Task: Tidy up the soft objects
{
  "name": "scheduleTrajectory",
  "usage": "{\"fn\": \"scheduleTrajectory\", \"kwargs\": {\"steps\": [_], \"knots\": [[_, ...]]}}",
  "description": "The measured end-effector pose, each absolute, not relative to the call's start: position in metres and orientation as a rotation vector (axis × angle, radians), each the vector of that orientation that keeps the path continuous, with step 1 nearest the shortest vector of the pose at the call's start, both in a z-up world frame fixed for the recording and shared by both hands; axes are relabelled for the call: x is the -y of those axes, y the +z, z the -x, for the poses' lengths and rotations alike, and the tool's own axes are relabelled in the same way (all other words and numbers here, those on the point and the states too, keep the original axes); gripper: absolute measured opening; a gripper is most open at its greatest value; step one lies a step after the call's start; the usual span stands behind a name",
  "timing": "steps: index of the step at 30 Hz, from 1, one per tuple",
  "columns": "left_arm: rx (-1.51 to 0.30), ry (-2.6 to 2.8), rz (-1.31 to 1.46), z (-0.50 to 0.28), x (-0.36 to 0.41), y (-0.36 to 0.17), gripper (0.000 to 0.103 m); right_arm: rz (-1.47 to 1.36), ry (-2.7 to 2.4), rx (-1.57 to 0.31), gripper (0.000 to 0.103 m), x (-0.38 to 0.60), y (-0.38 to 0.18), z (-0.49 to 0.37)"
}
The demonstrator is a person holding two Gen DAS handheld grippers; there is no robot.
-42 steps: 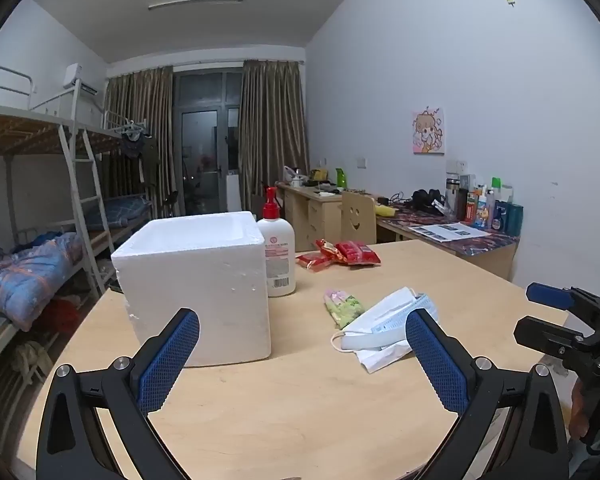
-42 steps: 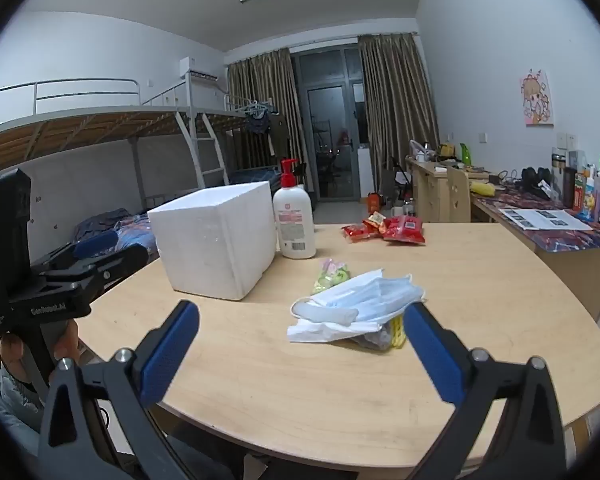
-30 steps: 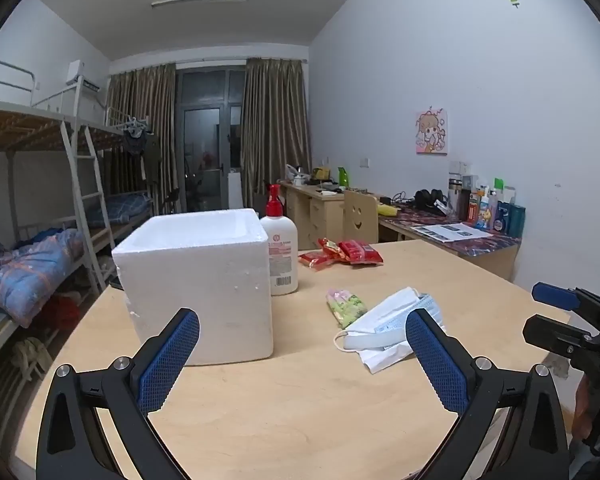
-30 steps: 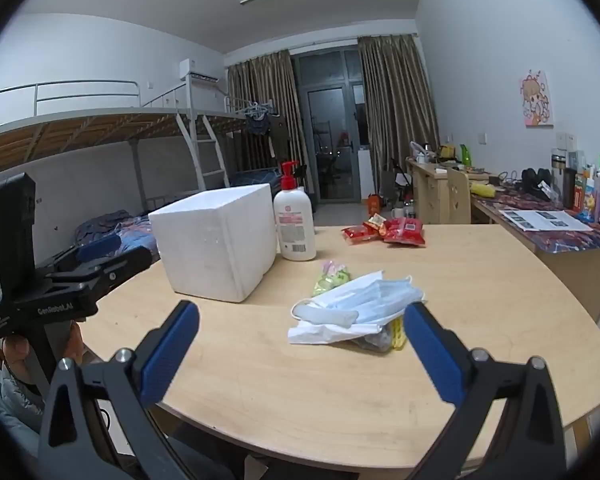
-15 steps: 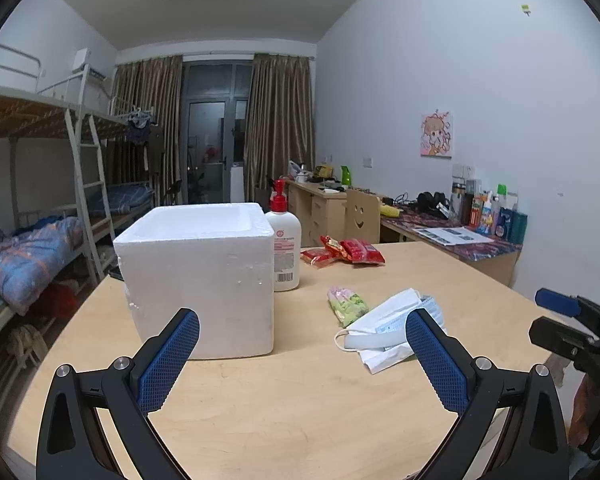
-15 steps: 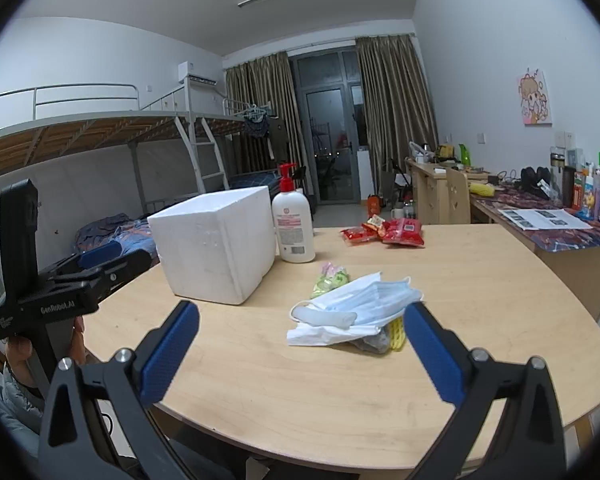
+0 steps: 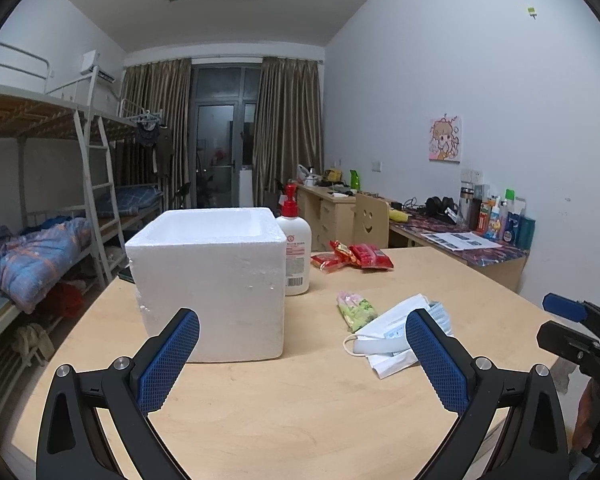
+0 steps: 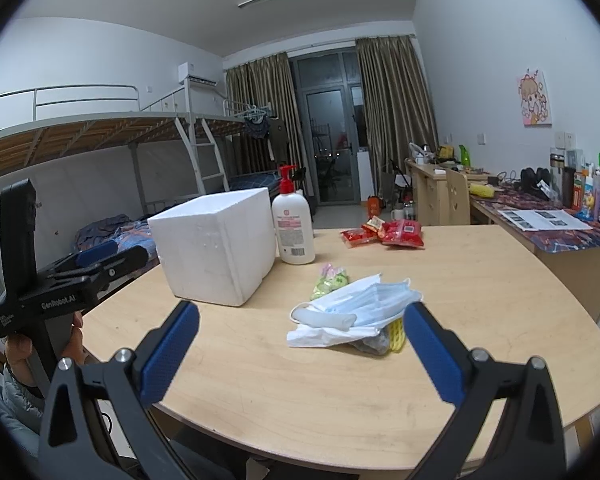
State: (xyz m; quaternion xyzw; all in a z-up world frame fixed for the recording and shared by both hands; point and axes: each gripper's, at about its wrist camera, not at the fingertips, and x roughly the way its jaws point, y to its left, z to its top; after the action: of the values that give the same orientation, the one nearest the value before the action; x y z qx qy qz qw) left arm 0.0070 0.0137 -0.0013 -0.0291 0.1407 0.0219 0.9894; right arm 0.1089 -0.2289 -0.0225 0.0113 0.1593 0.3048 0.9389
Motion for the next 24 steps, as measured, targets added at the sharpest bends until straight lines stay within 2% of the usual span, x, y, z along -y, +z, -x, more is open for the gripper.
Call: {"fn": "scheduleTrajectory", "kwargs": {"steps": [24], "knots": [[-0.296,0.054,0.010,-0.0112,-0.0097,-0.0059,0.103,-0.016,0.621,-0.326,0.103,0.2238,-0.0191,-0.1073]]}}
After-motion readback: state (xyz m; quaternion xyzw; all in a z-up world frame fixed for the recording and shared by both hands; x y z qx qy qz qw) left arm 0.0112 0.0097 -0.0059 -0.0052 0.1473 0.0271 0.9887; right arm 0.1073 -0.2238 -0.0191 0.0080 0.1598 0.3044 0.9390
